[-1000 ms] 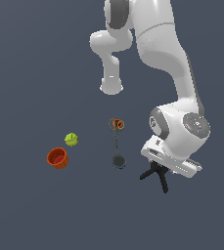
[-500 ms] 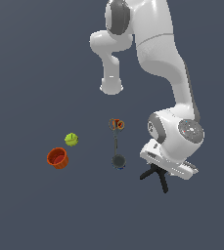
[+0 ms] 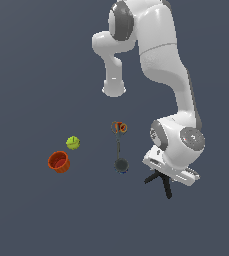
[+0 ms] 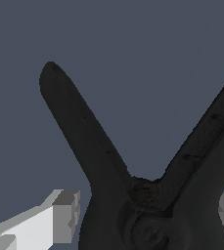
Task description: Pick up a designated object from a clutter of objects.
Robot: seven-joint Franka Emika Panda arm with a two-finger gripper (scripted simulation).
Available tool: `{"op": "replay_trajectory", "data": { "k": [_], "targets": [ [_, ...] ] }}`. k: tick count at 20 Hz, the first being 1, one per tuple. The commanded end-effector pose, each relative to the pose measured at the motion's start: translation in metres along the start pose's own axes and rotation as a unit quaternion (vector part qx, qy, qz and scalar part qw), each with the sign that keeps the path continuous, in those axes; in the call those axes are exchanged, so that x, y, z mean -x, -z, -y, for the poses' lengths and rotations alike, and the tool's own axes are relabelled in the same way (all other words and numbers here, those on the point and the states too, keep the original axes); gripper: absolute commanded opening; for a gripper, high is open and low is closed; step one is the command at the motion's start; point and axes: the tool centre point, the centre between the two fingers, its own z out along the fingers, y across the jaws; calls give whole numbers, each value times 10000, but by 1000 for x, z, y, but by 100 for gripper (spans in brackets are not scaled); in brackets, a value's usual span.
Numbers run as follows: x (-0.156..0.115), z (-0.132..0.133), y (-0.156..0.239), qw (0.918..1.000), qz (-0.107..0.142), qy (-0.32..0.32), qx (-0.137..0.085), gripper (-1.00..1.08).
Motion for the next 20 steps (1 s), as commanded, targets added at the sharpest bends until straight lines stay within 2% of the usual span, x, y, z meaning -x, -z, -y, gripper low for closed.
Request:
{"op": "replay_trajectory", "data": {
  "k": [1, 12, 20],
  "targets": [
    [0, -3, -3, 10000, 12, -12, 24, -100],
    [0, -1, 2, 10000, -3, 0, -6, -100],
    [1, -16, 16, 10000, -3, 0, -6, -100]
  ]
}}
